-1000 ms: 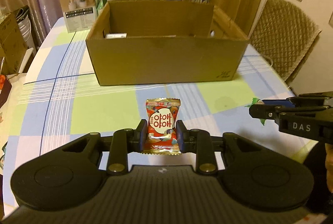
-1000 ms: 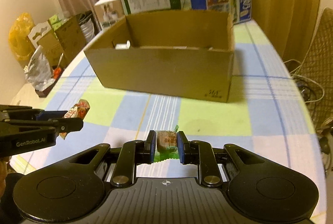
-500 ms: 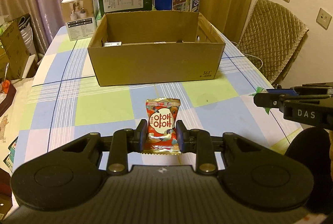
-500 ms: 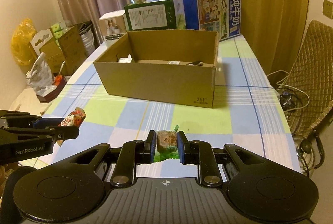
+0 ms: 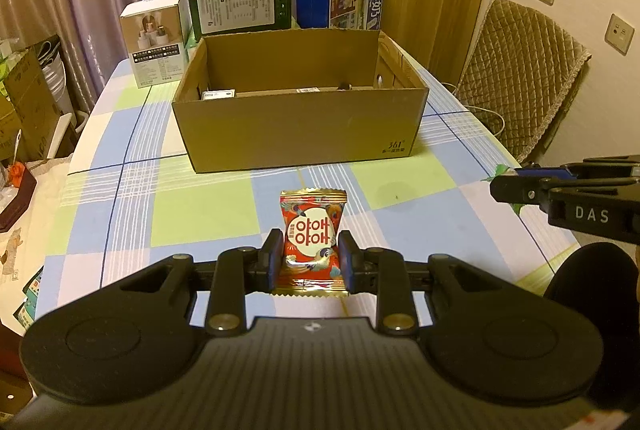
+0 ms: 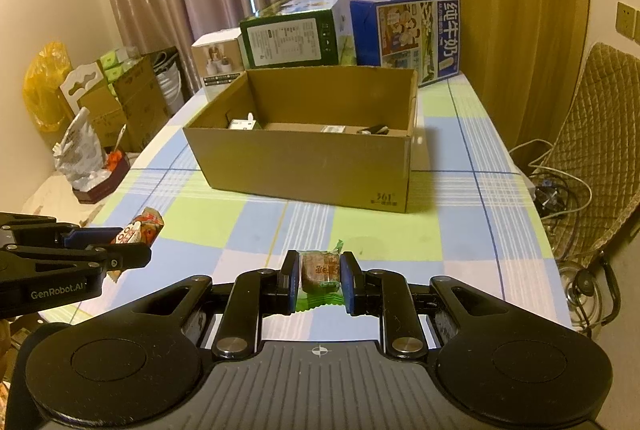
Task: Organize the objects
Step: 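Lift and carry both candies over the cardboard box with both tools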
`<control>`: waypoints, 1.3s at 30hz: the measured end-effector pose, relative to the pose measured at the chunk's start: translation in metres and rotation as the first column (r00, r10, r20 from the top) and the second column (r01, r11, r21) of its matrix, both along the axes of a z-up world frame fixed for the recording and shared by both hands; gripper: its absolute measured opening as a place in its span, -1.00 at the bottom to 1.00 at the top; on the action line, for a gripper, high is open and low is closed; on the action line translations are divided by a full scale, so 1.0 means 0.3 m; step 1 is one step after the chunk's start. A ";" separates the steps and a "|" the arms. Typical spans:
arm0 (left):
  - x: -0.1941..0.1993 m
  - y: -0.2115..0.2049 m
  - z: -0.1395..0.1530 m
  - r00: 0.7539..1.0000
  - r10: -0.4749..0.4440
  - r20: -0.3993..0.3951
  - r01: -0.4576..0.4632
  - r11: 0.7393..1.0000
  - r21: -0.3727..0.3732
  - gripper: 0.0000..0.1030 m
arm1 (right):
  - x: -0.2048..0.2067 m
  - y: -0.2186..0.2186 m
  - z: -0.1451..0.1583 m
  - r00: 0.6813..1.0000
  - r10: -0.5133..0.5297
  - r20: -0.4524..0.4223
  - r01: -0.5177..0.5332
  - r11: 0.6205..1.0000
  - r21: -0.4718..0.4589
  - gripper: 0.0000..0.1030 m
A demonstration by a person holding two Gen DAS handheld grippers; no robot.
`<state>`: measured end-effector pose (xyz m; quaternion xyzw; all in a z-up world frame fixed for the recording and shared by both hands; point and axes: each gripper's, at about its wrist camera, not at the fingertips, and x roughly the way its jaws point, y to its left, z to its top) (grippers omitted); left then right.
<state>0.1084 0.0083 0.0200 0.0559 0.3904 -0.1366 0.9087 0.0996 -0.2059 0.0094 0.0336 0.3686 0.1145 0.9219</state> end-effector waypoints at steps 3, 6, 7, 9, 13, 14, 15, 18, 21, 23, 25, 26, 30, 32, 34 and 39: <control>-0.001 -0.001 -0.002 1.000 -0.002 -0.002 0.002 1.000 0.003 -0.53 | 0.000 -0.001 0.000 1.000 -0.002 -0.001 0.002 1.000 -0.001 -0.64; 0.001 0.000 -0.004 1.000 -0.001 -0.006 0.001 1.000 0.002 -0.53 | 0.002 -0.002 -0.003 1.000 -0.003 -0.004 0.003 1.000 0.000 -0.64; 0.002 -0.002 -0.005 1.000 -0.001 -0.007 0.001 1.000 0.003 -0.53 | 0.003 -0.003 -0.003 1.000 -0.003 -0.005 0.003 1.000 0.001 -0.64; 0.004 -0.003 -0.006 1.000 -0.001 -0.010 0.001 1.000 0.002 -0.53 | 0.005 -0.006 -0.004 1.000 -0.004 -0.009 0.004 1.000 0.004 -0.64; 0.015 0.003 0.005 1.000 -0.006 -0.017 0.006 1.000 0.008 -0.53 | 0.011 -0.015 0.004 1.000 -0.003 -0.010 0.003 1.000 0.001 -0.64; 0.020 0.006 0.011 1.000 -0.004 -0.015 0.004 1.000 0.010 -0.53 | 0.015 -0.019 0.011 1.000 -0.005 -0.007 0.005 1.000 0.000 -0.64; 0.025 0.010 0.017 1.000 -0.001 -0.011 0.001 1.000 0.014 -0.53 | 0.020 -0.024 0.016 1.000 -0.007 -0.003 0.007 1.000 -0.001 -0.64; 0.047 0.014 0.044 1.000 0.002 0.001 -0.002 1.000 0.019 -0.53 | 0.035 -0.034 0.033 1.000 -0.010 0.007 0.010 1.000 -0.005 -0.64; 0.067 0.009 0.066 1.000 -0.002 0.013 0.002 1.000 0.020 -0.53 | 0.055 -0.039 0.054 1.000 -0.006 0.017 0.006 1.000 -0.005 -0.64; 0.083 0.002 0.077 1.000 -0.010 0.017 0.009 1.000 0.017 -0.53 | 0.068 -0.038 0.065 1.000 -0.001 0.023 0.001 1.000 -0.004 -0.64; 0.098 -0.008 0.086 1.000 -0.018 0.022 0.018 1.000 0.026 -0.53 | 0.081 -0.036 0.077 1.000 0.005 0.026 -0.005 1.000 0.000 -0.64; 0.106 -0.012 0.091 0.999 -0.023 0.023 0.022 0.999 0.027 -0.53 | 0.089 -0.036 0.083 1.000 0.007 0.026 -0.007 1.000 0.004 -0.64; 0.136 -0.027 0.111 0.999 -0.037 0.025 0.036 0.999 0.026 -0.53 | 0.125 -0.044 0.116 1.000 0.008 0.030 -0.009 0.999 0.032 -0.64; 0.147 -0.034 0.120 0.999 -0.044 0.028 0.044 0.999 0.027 -0.53 | 0.143 -0.047 0.132 0.999 0.006 0.038 -0.007 0.999 0.034 -0.64; 0.162 -0.037 0.131 0.998 -0.048 0.031 0.047 0.999 0.024 -0.53 | 0.163 -0.052 0.146 0.999 0.007 0.045 -0.008 0.999 0.031 -0.64; 0.201 -0.039 0.151 0.998 -0.057 0.035 0.056 0.998 0.024 -0.53 | 0.201 -0.055 0.167 0.998 0.011 0.054 -0.012 1.000 0.019 -0.64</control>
